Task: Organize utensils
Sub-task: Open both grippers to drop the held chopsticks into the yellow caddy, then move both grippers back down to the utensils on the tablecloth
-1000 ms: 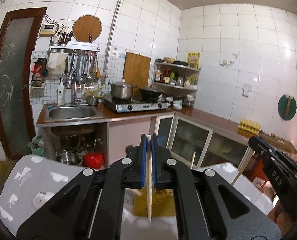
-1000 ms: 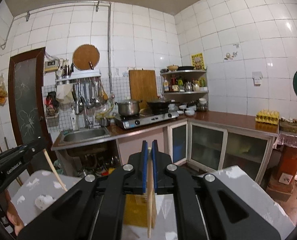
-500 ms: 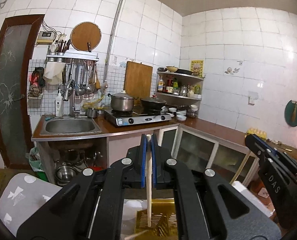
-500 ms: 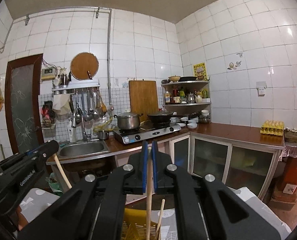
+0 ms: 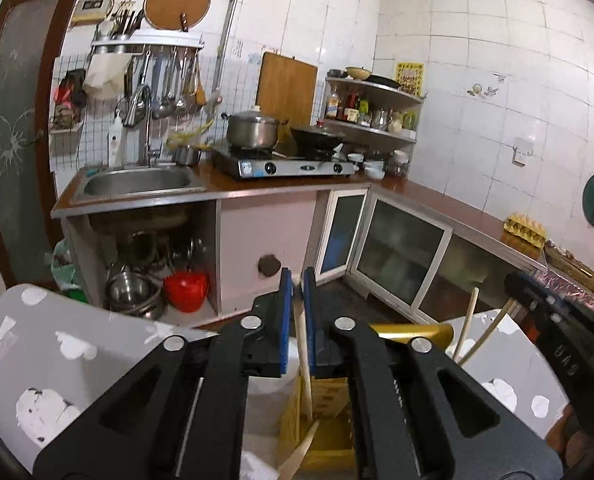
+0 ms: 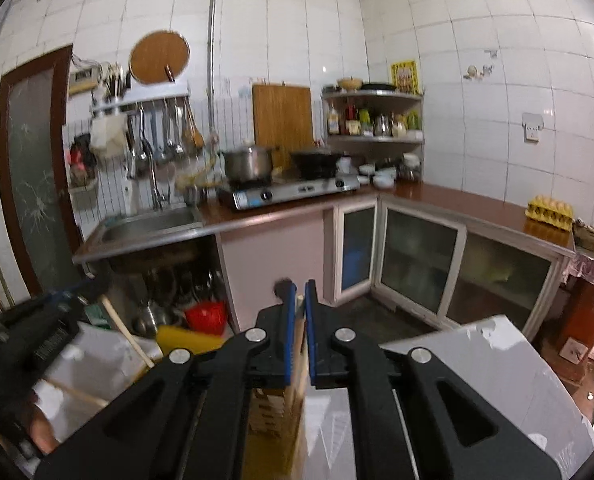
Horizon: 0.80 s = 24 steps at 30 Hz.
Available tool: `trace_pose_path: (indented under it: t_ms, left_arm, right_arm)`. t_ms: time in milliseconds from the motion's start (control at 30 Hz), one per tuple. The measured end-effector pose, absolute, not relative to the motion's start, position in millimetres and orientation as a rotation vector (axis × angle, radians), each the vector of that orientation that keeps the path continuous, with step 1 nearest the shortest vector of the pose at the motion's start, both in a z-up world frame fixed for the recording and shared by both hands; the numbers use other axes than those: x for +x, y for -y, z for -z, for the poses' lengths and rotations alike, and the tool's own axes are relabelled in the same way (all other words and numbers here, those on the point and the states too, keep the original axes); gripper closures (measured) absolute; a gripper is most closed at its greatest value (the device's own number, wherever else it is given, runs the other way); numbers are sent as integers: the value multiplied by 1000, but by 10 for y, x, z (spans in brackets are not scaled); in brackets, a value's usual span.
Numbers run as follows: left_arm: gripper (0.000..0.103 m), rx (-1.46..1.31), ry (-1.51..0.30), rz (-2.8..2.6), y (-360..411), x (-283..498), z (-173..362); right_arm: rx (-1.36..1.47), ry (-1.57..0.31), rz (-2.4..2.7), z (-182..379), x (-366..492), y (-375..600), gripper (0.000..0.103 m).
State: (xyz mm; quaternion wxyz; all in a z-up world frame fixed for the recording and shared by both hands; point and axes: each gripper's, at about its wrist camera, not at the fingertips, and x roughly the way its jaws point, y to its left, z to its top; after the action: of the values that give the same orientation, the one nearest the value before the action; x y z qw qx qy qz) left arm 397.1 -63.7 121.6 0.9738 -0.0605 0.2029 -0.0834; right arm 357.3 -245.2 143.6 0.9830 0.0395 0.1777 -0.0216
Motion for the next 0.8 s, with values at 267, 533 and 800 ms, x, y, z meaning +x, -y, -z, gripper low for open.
trace_pose_path:
  t_ms: [267, 533, 800]
  left_arm:
    - [15, -92, -318, 135, 427, 3212, -1574]
    - [5, -56, -343, 75, 178, 2595, -1564]
    - [5, -48, -496, 73, 93, 2328, -1020]
  right_arm:
    - [123, -413, 102, -1481, 3104, 2678, 41]
    - [138, -465, 129, -1396, 2465, 2798, 40]
    - [112, -572, 119, -889, 2134, 2691, 40]
